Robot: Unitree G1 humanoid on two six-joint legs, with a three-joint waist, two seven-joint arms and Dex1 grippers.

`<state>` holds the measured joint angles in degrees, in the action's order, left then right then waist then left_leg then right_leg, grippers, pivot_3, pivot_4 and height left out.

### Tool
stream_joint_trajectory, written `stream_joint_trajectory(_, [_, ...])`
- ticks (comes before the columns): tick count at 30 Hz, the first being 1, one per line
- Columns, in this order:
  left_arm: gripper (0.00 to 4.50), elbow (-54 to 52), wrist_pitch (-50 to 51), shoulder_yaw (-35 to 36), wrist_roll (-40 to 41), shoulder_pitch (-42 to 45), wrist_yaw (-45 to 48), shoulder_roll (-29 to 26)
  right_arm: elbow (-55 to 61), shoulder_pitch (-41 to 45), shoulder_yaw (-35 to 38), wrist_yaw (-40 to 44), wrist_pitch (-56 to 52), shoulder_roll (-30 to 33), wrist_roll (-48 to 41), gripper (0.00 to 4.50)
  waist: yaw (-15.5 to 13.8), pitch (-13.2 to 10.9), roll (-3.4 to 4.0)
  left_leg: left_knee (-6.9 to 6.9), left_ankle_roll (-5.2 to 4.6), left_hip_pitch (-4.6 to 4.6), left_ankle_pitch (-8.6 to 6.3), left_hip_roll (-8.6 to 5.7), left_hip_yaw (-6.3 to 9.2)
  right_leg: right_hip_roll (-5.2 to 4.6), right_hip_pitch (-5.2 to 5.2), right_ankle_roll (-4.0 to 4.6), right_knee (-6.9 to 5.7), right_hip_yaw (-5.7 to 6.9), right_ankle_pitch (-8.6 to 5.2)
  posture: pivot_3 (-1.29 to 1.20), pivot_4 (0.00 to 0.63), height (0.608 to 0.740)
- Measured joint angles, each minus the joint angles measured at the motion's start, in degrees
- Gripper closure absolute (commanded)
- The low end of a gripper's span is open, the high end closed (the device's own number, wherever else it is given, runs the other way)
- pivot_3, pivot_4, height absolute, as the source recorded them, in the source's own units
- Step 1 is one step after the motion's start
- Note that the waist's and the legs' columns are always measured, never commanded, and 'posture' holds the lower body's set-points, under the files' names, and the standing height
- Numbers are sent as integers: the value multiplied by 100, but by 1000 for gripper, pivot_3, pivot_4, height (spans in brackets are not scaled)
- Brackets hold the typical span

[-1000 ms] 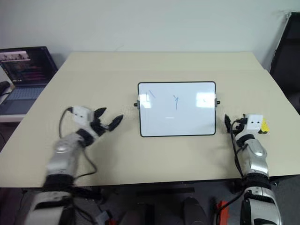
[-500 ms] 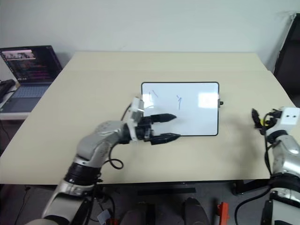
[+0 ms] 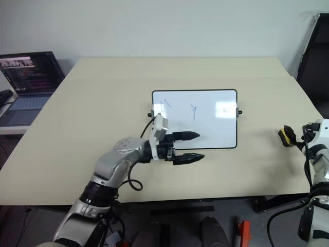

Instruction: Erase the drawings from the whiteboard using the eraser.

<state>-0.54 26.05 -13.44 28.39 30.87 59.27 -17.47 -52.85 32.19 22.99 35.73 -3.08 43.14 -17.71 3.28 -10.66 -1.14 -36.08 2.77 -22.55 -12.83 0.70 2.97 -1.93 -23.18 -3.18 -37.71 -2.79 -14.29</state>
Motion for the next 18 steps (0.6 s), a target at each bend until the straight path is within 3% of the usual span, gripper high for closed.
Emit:
stream_joint_trajectory(16, [0, -114, 6, -6, -81, -110, -43, 80, -495, 121, -180, 42, -119, 75, 243, 21, -1, 0, 0, 0, 0, 0, 0, 0, 0, 0, 0, 1, 0, 0, 1, 0, 150, 740])
stream_joint_trajectory(18, [0, -118, 12, -6, -81, -111, -42, 74, -507, 125, -180, 41, -119, 75, 253, 386, -1, 0, 0, 0, 0, 0, 0, 0, 0, 0, 0, 1, 0, 0, 1, 0, 150, 740])
